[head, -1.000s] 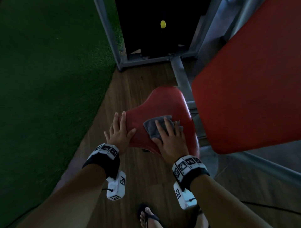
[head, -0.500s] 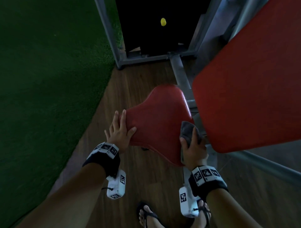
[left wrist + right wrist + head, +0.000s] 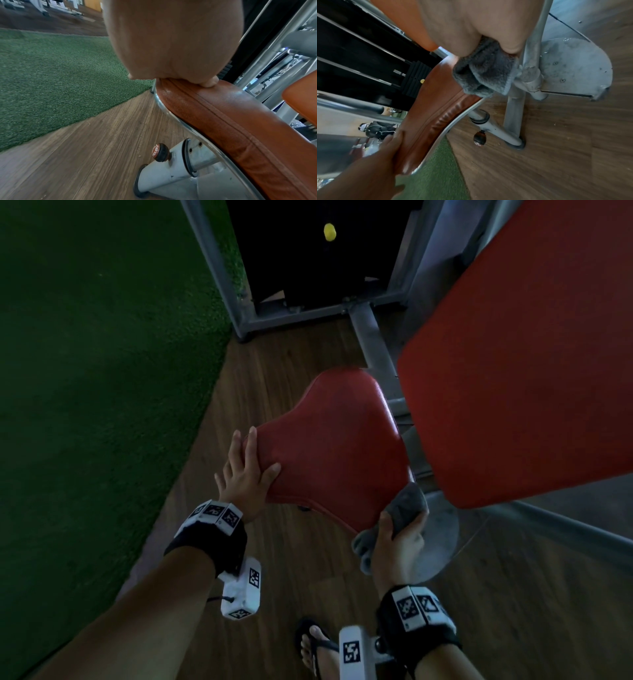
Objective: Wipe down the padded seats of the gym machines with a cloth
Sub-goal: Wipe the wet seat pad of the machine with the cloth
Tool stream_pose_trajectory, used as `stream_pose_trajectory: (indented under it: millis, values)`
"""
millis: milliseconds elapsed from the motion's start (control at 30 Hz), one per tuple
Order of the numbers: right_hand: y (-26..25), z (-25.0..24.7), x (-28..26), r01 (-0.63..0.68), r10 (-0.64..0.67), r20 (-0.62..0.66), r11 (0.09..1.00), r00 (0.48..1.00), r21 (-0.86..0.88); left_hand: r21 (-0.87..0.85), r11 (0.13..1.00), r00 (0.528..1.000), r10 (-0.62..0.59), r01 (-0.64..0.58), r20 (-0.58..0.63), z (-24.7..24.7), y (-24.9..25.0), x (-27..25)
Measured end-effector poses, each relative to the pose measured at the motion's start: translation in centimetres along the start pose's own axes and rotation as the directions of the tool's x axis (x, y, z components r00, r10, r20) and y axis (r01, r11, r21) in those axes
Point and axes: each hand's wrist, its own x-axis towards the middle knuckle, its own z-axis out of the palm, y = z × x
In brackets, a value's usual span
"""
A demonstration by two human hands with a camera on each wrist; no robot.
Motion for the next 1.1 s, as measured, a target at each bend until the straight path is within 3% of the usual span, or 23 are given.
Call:
stream_pose_trajectory:
  millis: [233,367,533,767,867,1000,1100]
  values:
    - [0.2,-1.0,2.9,-0.014,0.013,0.014,0.999,1.000,0.032,0.014,1.000,1.000,-0.007,0.007,0.002,0.2,0.0,0.2]
    - [0.6,0.6,0.2,-0.013,0.018,-0.049,0.995,0.999,0.101,0.013,1.000,1.000,-0.014,0.015,-0.008,0.1,0.1,0.0]
    - [0.2,1.8,-2.3,-0.072,0.076,-0.011,0.980,0.997,0.184,0.026,0.999,1.000,-0.023,0.023,0.009,-0.1,0.5,-0.1]
    - [0.4,-0.2,1.3,-0.086,0.089,-0.014,0.987,0.996,0.133,0.014,1.000,1.000,-0.022,0.021,0.021,0.0,0.6,-0.2]
    - [-0.1,0.5,-0.2,-0.045,0.053,-0.067,0.992,0.996,0.114,0.008,1.000,1.000,-0.015,0.015,0.013,0.0,0.7,-0.2]
    - [-0.4,1.8,-3.2,-0.062,0.063,-0.012,0.992,0.998,0.114,0.002,1.000,1.000,-0.017,0.017,0.015,-0.1,0.8,-0.3]
    - [-0.3,1.4,-2.0,-0.103,0.104,-0.005,0.988,0.995,0.115,0.005,1.000,1.000,-0.011,0.011,0.019,-0.1,0.7,-0.3]
